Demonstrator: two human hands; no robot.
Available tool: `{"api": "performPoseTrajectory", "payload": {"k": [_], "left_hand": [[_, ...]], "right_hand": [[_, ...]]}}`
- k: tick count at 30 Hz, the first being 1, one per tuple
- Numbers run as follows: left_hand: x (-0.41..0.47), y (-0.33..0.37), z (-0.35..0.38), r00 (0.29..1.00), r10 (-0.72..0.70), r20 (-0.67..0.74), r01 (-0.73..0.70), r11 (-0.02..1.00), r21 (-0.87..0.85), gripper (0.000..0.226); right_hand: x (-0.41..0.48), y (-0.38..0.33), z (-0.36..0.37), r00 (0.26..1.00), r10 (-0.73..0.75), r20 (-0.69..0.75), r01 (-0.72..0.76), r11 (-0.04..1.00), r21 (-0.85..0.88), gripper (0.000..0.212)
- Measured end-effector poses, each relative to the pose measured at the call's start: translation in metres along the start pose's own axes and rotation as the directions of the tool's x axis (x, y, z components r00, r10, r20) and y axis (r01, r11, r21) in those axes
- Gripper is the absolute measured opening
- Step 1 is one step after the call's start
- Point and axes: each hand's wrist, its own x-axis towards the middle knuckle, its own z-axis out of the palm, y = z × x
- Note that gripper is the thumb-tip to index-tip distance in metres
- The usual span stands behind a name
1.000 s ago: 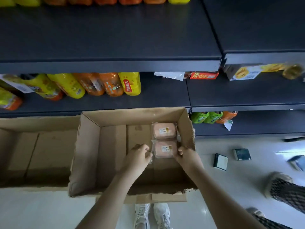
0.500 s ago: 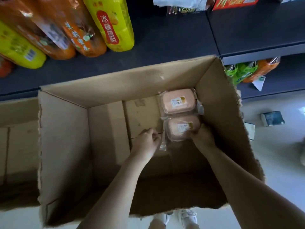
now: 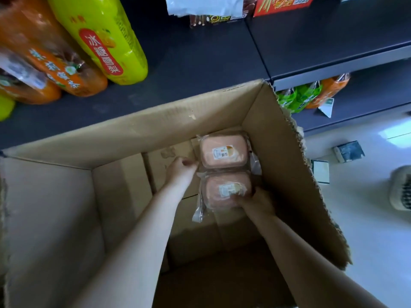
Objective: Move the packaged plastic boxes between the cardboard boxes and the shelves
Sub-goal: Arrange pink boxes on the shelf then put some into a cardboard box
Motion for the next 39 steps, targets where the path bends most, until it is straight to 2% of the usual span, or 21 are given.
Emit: {"api": "performPoseTrajectory", "payload": {"k": [2,5,8,10,15,21,23,25,27,29,33,37,39], "left_hand": [[0.011,0.010,0.011,1.000,0.012,0.027,-0.013,1.000,0.010,0.032],[0.026,0.021,0.025,0.993,0.056,0.099,-0.059,0.998,0.028,0.060],[0.039,0.026,0.034,0.989,0.093,0.112,-0.114,0.972,0.207,0.057],[0.046,0.026,0.036,0.990,0.086,0.114,-0.112,0.963,0.245,0.062],[0.045,0.019,0.033,0.984,0.047,0.174,-0.059,0.996,0.067,0.053],[0.017,0.003,0.009,0.991,0.068,0.115,-0.062,0.997,-0.053,0.037],[0.007,-0.002,-0.002,0.994,0.014,0.106,0.006,0.983,-0.184,0.030],[-0.007,-0.005,-0.014,0.990,-0.058,0.125,0.098,0.937,-0.334,0.032],[-0.021,-0.008,-0.024,0.979,-0.136,0.155,0.195,0.851,-0.488,0.030],[-0.040,-0.008,-0.036,0.970,-0.178,0.164,0.242,0.765,-0.597,0.027],[-0.084,0.001,-0.076,0.974,-0.219,0.054,0.188,0.658,-0.729,0.044],[-0.136,0.013,-0.120,0.981,-0.190,0.048,0.155,0.601,-0.784,0.025],[-0.163,0.025,-0.140,0.984,-0.177,0.008,0.110,0.579,-0.808,0.030]], "right_hand": [[0.002,0.000,0.002,0.999,-0.003,0.032,0.000,0.997,0.073,0.080],[0.007,0.002,0.003,0.998,-0.008,0.061,-0.001,0.991,0.134,0.077],[0.011,0.004,0.004,0.998,0.002,0.059,-0.014,0.981,0.193,0.077],[0.015,0.005,0.003,0.999,0.010,0.052,-0.022,0.974,0.224,0.075],[0.010,0.005,-0.001,0.998,0.006,0.065,-0.021,0.971,0.239,0.073],[-0.016,-0.005,-0.017,0.991,-0.116,0.067,0.109,0.989,0.102,0.068],[-0.029,-0.009,-0.025,0.983,-0.165,0.074,0.157,0.982,0.110,0.065],[-0.042,-0.010,-0.035,0.977,-0.194,0.086,0.180,0.973,0.146,0.065],[-0.057,-0.012,-0.046,0.972,-0.213,0.098,0.193,0.964,0.183,0.068],[-0.069,-0.013,-0.059,0.963,-0.244,0.117,0.215,0.952,0.216,0.061],[-0.093,-0.014,-0.091,0.962,-0.267,0.058,0.244,0.933,0.264,0.039],[-0.128,-0.025,-0.124,0.953,-0.302,0.035,0.283,0.923,0.261,0.028],[-0.153,-0.039,-0.141,0.937,-0.350,0.018,0.332,0.903,0.271,0.030]]}}
